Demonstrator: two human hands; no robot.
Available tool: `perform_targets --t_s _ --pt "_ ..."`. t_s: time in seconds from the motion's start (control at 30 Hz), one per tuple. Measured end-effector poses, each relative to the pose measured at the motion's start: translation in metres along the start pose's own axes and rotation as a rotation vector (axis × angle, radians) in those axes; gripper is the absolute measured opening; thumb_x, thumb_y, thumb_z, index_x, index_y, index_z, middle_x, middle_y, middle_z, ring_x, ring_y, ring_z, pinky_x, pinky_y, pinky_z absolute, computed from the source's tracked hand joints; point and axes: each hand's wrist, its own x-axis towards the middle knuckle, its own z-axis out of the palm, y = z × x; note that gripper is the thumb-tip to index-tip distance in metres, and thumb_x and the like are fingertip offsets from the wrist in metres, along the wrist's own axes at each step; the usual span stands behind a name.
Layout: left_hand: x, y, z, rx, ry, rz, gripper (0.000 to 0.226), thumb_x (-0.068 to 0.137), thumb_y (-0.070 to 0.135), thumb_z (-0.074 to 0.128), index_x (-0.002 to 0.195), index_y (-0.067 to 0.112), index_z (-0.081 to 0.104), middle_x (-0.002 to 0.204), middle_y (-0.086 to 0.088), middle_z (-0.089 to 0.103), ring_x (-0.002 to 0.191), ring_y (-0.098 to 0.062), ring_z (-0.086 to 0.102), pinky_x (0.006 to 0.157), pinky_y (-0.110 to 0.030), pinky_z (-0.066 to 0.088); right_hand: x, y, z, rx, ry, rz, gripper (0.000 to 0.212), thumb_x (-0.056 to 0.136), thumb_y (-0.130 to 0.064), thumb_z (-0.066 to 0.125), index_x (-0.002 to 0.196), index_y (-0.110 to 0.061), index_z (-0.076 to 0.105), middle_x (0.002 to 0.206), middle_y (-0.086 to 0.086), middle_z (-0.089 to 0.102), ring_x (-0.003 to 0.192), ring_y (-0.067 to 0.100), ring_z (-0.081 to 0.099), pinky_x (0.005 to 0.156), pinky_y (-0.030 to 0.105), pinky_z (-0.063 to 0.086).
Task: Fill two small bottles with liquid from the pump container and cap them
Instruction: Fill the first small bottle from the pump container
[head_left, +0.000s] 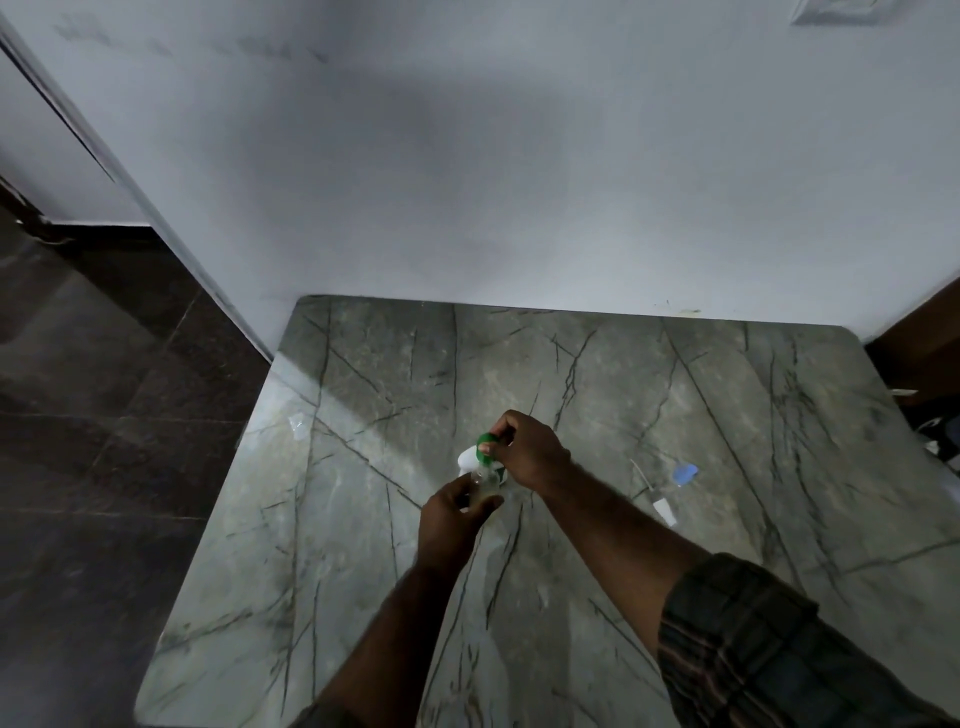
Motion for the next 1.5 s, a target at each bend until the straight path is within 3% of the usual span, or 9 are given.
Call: perform_targets --t_s 0.27,0.43,0.67,0.87,1.2,1.33,1.5 --pt "0.001 0.005 -0.002 0.007 0.012 0.016 0.048 0.078 0.033 0.083 0.123 0.021 0.069 0.109 0.005 0.076 0.090 0.005 0.066 0.069 -0.001 0.048 -0.001 -0.009 -0.006 -0.022 0.017 0.016 0.018 0.085 -0.036 0.072 0.095 -0.025 0.063 0.101 -0.008 0.069 0.100 0.017 0.064 0.101 0.049 0.045" --pt "0.002 0.002 0.000 0.060 -0.018 0.021 0.048 0.080 0.038 0.081 0.123 0.020 0.070 0.100 0.006 0.076 0.083 -0.002 0.068 0.063 -0.005 0.046 -0.001 -0.005 -0.002 -0.043 -0.004 0.015 0.016 0.086 -0.035 0.071 0.093 -0.025 0.062 0.100 -0.008 0.068 0.099 0.017 0.064 0.101 0.049 0.045" --pt "0.000 0.007 -0.004 0.053 0.007 0.027 0.048 0.080 0.039 0.081 0.123 0.021 0.070 0.103 0.007 0.076 0.085 0.001 0.067 0.064 -0.002 0.044 -0.002 -0.009 -0.008 -0.001 -0.010 0.025 0.017 0.084 -0.036 0.074 0.090 -0.026 0.061 0.097 -0.008 0.069 0.098 0.017 0.065 0.101 0.049 0.046" --pt "0.000 0.002 -0.004 0.050 -0.014 0.030 0.048 0.080 0.034 0.081 0.125 0.019 0.070 0.107 0.006 0.076 0.091 -0.004 0.069 0.078 -0.018 0.053 -0.003 -0.002 -0.002 0.012 -0.020 0.021 0.018 0.084 -0.035 0.073 0.085 -0.028 0.057 0.093 -0.008 0.066 0.098 0.019 0.064 0.100 0.050 0.046" --pt "0.002 0.008 -0.005 0.051 0.008 0.046 0.046 0.080 0.036 0.081 0.121 0.022 0.070 0.101 0.012 0.074 0.081 0.008 0.064 0.067 -0.007 0.045 -0.001 -0.008 -0.006 0.004 0.000 0.022 0.020 0.085 -0.035 0.073 0.098 -0.022 0.064 0.103 -0.003 0.070 0.100 0.018 0.064 0.099 0.047 0.048" --pt "0.002 0.002 -0.002 0.088 -0.006 0.047 0.045 0.081 0.035 0.080 0.123 0.020 0.070 0.106 0.005 0.077 0.083 0.001 0.065 0.067 -0.005 0.043 -0.002 -0.003 -0.001 0.002 0.016 0.038 0.019 0.085 -0.035 0.073 0.096 -0.022 0.063 0.101 -0.004 0.070 0.099 0.018 0.064 0.100 0.048 0.045" --pt "0.002 0.008 -0.003 0.047 0.020 0.044 0.048 0.080 0.035 0.081 0.125 0.021 0.069 0.109 0.006 0.076 0.092 -0.003 0.068 0.072 -0.008 0.046 -0.001 -0.012 -0.006 -0.018 0.026 0.035 0.020 0.085 -0.036 0.073 0.096 -0.021 0.064 0.100 -0.005 0.070 0.099 0.017 0.064 0.095 0.040 0.045"
